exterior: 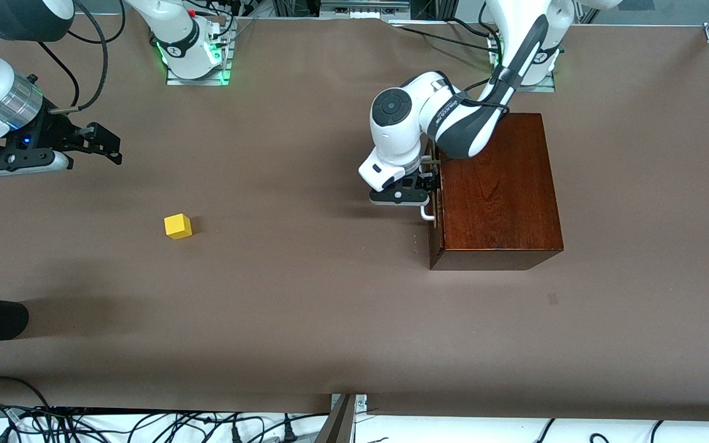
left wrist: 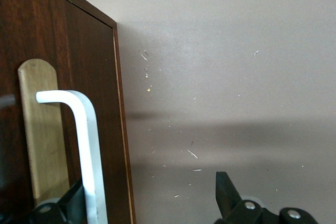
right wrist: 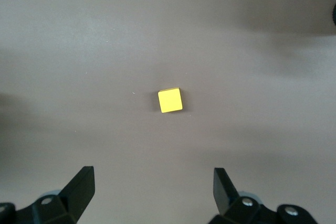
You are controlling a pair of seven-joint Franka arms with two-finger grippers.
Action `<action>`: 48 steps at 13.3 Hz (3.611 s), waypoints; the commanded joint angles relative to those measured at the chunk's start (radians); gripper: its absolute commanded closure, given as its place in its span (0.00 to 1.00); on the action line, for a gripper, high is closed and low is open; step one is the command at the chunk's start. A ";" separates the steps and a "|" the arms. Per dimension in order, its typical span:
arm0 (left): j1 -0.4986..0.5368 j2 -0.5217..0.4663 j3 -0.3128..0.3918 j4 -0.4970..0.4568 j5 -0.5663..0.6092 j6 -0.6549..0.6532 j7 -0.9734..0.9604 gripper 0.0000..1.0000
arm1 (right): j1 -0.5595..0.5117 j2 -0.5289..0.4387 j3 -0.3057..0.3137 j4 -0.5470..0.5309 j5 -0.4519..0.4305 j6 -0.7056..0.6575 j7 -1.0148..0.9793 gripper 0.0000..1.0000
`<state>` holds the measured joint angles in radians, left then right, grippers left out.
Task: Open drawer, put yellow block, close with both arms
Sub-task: 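Pull the drawer open by its handle with the left gripper, then grasp the yellow cube with the right gripper while the left gripper withdraws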
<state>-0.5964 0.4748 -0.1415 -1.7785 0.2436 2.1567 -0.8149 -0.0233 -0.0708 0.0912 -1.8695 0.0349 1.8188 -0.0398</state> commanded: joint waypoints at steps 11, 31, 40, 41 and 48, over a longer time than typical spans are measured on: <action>-0.089 0.111 -0.001 0.131 -0.027 0.094 -0.124 0.00 | -0.009 -0.009 0.018 -0.025 -0.010 0.028 0.000 0.00; -0.230 0.212 0.040 0.320 -0.059 0.097 -0.224 0.00 | -0.009 0.002 0.019 -0.242 -0.010 0.287 0.001 0.00; -0.238 0.136 0.066 0.277 -0.080 0.040 -0.207 0.00 | -0.009 0.235 0.019 -0.335 -0.010 0.600 -0.012 0.00; -0.237 0.121 0.066 0.265 -0.078 0.004 -0.205 0.00 | -0.009 0.268 0.019 -0.341 -0.010 0.644 -0.014 0.00; -0.145 -0.082 0.048 0.226 -0.093 -0.243 -0.105 0.00 | -0.009 0.436 0.021 -0.382 -0.010 0.876 -0.048 0.00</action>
<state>-0.7852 0.5164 -0.0801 -1.5105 0.1812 1.9930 -0.9694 -0.0230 0.3423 0.1016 -2.2412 0.0350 2.6482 -0.0664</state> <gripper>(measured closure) 0.000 0.000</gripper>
